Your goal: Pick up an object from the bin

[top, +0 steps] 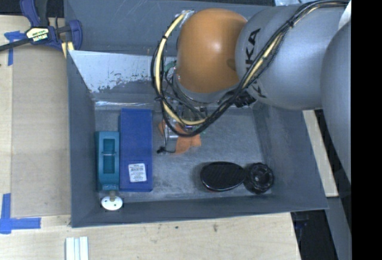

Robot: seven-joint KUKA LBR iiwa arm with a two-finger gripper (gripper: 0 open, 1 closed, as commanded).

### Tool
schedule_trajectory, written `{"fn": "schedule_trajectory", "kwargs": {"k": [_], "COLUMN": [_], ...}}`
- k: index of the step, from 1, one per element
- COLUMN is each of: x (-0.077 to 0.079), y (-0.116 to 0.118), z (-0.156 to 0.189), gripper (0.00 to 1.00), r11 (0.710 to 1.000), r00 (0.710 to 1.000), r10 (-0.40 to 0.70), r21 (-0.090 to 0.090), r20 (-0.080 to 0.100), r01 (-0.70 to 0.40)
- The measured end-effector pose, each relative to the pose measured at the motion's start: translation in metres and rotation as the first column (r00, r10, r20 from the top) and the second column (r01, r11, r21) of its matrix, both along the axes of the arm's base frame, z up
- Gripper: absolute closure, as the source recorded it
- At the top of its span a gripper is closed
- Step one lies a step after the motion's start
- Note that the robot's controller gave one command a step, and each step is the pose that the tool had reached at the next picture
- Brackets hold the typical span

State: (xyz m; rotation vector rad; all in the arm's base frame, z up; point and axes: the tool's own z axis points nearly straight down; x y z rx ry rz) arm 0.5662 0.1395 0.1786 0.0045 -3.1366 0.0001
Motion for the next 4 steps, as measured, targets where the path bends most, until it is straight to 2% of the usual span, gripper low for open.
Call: {"fn": "schedule_trajectory", "kwargs": {"k": [1, 2, 3, 4], "x": [0.001, 0.001, -0.006, 0.011], "y": [-0.001, -0.017, -0.047, -0.053], "z": [0.005, -0.019, -0.058, -0.073], "gripper": [0.00, 0.00, 0.00, 0.00], "r11": [1.000, 0.997, 0.993, 0.999], "r00": [1.000, 0.997, 0.993, 0.999], "r10": [-0.003, 0.075, 0.115, 0.049], "r21": [0.001, 0.003, 0.000, 0.000], "r20": [0.008, 0.016, 0.006, 0.006], "r01": [0.003, -0.075, -0.115, -0.049]}}
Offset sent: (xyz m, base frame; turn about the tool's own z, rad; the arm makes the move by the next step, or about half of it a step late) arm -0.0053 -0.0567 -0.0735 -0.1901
